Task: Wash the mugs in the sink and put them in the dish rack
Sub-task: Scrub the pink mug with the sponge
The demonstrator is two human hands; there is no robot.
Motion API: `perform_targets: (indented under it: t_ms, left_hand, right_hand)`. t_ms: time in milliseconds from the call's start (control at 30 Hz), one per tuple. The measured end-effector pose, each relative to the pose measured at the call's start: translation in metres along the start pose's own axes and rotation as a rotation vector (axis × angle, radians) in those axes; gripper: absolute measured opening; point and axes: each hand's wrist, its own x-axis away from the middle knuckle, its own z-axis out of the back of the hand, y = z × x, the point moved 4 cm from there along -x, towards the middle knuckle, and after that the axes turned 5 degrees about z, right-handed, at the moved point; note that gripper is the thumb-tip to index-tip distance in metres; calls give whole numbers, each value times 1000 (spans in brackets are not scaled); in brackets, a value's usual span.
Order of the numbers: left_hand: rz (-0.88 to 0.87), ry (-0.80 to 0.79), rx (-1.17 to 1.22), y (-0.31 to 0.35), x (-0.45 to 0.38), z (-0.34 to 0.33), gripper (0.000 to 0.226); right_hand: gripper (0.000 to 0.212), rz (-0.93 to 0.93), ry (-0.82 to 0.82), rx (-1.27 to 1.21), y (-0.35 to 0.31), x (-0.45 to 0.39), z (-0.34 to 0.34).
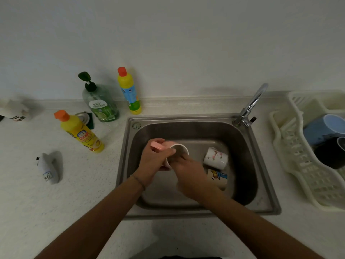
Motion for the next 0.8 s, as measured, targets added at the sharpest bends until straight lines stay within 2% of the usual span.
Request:
perform_targets:
  t_ms: [33,67,167,300,333,400,433,500,600,700,800]
  left_hand:
    - [2,-7,-11,0,0,1,50]
    - [-2,-9,-21,0,1,-1,50]
    - [-6,-6,-12,-2,5,-7,46]
    - [8,-31,-28,3,-2,1,48]
    - [4,-25,-39,3,-3,0,48]
    - [5,-17,-37,0,-1,-6,46]
    - [13,-15,-42,-3,0,-8,44]
    - [58,-44,-72,-3,-2,-5,42]
    - [141,-149,-149,3,-9,3,44]
    - [102,-142,-79,8,-5,-4,47]
    - [40,-58,141,-1,4,-20,47]
  right_hand:
    - [60,35,-25,83,2,1,-2]
    - [59,1,-27,59,1,1,-4]
    - [38,-175,-11,-172,-9,-2,4]
    - [56,46,-39,47,3,-2,2]
    - [54,-2,-36,20,1,-3,1]
    - [37,-168,30,-170,-6,-7,2]
    - [29,-194,41,-238,-10,-10,2]
    - [26,-98,17,-168,-8,-9,3]
    - [36,104,-60,57,4,0,2]
    - [37,131,33,29,-2,-1,6]
    - [29,16,167,-75,-8,-10,13]
